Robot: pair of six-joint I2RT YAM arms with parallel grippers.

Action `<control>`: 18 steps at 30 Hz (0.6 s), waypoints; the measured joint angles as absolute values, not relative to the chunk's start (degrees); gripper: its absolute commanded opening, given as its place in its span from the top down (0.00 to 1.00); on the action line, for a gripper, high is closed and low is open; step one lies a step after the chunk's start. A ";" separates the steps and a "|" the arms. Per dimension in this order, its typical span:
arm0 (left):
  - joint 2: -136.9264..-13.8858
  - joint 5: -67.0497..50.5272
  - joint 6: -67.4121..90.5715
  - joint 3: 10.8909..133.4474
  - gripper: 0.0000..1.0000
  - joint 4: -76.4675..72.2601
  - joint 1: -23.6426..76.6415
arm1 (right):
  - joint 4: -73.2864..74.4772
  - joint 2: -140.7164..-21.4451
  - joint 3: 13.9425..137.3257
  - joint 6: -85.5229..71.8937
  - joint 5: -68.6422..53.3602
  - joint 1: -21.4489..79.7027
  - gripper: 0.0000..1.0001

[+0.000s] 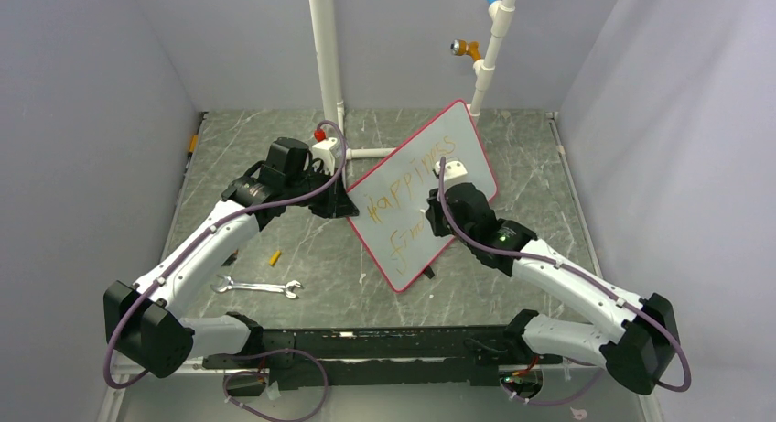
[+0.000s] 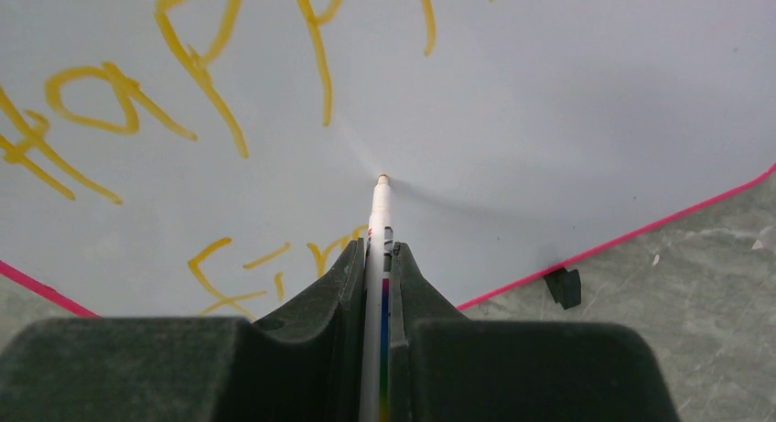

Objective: Write a sentence on the whiteboard

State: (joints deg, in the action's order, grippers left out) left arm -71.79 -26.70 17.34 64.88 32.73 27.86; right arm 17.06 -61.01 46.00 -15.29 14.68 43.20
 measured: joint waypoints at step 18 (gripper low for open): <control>-71.79 -26.70 17.37 64.88 1.00 32.73 27.86 | 14.26 -59.53 44.12 -16.34 14.11 43.13 1.00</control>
State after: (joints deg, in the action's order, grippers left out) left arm -71.79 -26.70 17.37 64.88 32.73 27.86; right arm 14.26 -59.53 44.12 -16.34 14.11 43.13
